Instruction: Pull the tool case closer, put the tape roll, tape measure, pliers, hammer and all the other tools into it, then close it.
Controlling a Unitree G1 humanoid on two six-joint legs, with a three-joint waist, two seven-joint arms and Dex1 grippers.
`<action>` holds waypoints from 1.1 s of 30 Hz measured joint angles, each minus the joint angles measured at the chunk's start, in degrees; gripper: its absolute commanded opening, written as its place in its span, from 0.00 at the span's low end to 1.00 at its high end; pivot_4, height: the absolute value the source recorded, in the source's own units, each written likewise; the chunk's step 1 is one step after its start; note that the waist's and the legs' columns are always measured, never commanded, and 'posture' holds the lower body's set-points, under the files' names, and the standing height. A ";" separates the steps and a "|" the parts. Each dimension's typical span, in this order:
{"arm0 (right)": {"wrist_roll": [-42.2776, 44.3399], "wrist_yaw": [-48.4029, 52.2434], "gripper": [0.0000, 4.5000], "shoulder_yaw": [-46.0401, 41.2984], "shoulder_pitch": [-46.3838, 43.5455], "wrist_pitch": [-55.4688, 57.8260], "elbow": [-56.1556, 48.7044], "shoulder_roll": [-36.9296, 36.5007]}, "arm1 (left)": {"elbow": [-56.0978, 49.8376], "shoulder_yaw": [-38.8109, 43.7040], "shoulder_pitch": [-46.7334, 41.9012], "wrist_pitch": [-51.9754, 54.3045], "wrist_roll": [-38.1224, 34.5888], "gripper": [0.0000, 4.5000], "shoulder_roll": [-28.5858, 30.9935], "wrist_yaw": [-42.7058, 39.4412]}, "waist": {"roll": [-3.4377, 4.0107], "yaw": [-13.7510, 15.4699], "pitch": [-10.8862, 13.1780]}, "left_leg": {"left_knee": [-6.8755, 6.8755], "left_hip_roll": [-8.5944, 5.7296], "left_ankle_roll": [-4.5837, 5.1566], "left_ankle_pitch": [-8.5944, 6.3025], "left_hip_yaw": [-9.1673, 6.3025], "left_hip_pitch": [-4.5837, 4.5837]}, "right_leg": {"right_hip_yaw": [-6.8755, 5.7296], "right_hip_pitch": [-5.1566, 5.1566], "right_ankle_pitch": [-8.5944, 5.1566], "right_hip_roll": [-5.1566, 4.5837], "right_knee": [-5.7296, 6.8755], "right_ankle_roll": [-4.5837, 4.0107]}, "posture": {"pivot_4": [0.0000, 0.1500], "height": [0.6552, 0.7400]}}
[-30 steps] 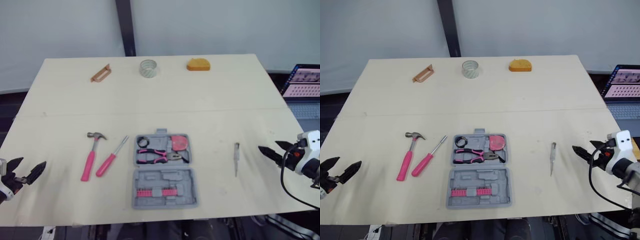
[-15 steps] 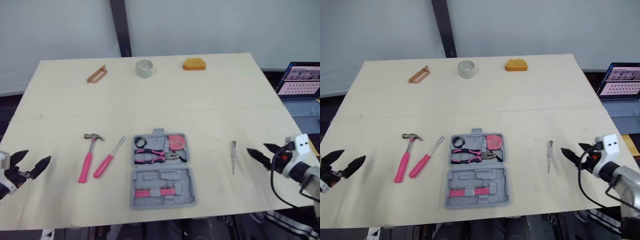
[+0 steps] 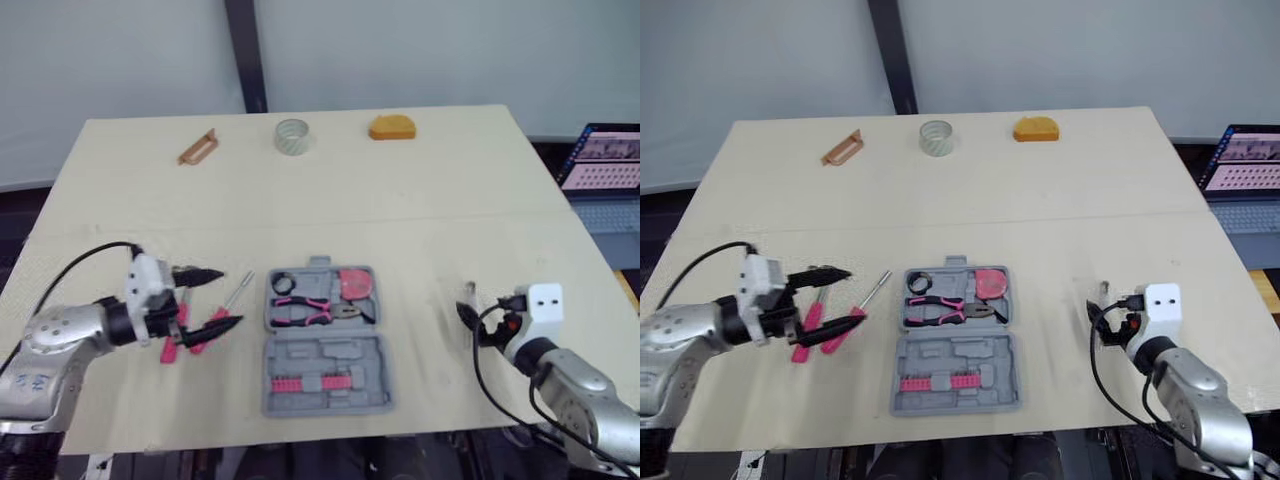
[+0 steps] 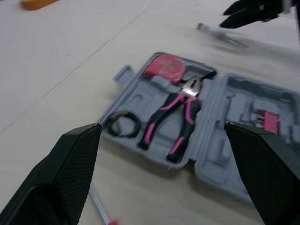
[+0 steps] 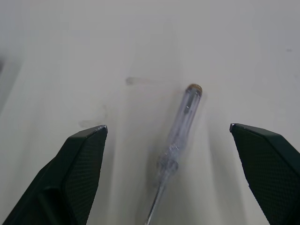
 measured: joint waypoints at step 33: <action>-7.98 -7.93 0.61 3.92 -2.40 -12.21 8.98 10.91 | 5.52 -13.57 -10.09 -11.72 8.20 1.00 -11.59 0.77 | 0.00 0.08 -0.01 | 0.14 0.01 0.02 0.00 0.02 0.00 | 0.07 0.01 0.01 0.02 0.02 -0.02 | 1.00 1.00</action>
